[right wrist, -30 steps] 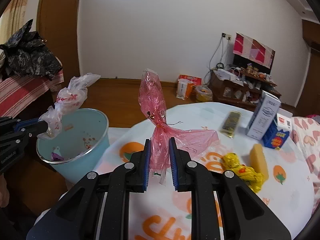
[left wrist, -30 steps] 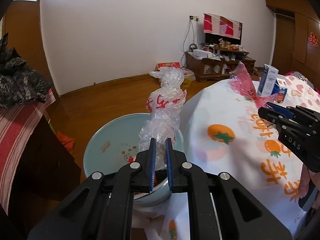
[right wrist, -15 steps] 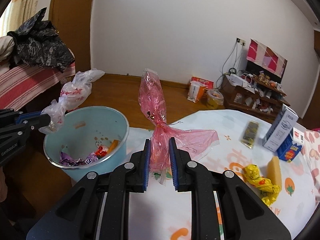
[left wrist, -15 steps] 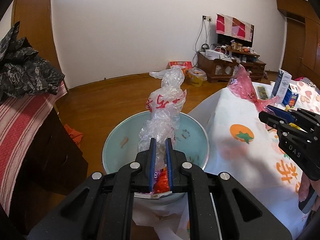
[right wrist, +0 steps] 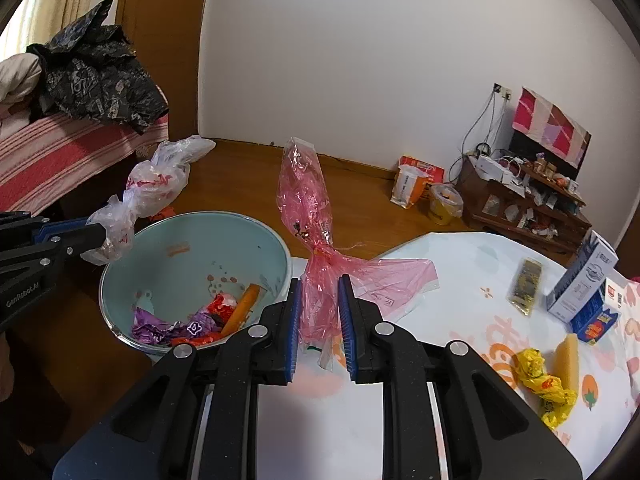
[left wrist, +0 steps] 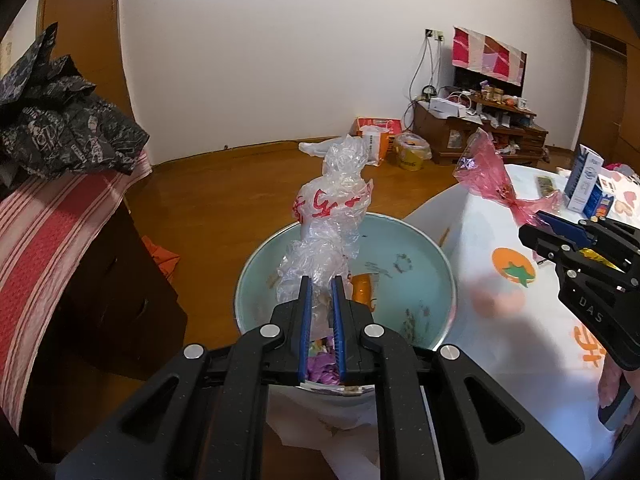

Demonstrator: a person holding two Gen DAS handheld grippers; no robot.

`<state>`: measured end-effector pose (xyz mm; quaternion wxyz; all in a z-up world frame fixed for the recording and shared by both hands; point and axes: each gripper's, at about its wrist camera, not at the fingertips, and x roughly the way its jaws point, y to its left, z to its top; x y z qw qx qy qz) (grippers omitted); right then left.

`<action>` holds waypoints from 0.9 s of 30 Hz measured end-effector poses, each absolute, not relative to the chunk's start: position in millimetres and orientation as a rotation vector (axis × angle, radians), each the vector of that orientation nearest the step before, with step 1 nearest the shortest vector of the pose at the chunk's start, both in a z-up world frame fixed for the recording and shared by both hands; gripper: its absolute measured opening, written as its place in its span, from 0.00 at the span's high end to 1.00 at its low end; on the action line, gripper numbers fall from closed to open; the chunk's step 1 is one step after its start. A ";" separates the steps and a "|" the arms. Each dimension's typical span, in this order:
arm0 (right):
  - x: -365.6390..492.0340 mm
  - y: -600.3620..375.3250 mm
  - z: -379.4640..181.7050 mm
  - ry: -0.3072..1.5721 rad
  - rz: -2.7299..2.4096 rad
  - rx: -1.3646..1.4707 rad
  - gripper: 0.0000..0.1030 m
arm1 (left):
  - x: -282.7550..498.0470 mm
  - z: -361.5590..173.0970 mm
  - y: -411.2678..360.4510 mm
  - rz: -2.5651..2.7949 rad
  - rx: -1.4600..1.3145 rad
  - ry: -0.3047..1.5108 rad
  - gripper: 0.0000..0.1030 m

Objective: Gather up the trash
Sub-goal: 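Carry the clear bag and pink bag over the teal bin with both grippers, then open both grippers to drop the clear and pink bags into the teal bin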

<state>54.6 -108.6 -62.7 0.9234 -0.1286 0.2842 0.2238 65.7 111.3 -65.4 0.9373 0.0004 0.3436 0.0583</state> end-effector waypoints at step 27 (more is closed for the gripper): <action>52.2 -75.6 -74.7 0.598 0.567 -0.326 0.60 | 70.4 -78.3 127.1 0.139 -0.030 0.745 0.69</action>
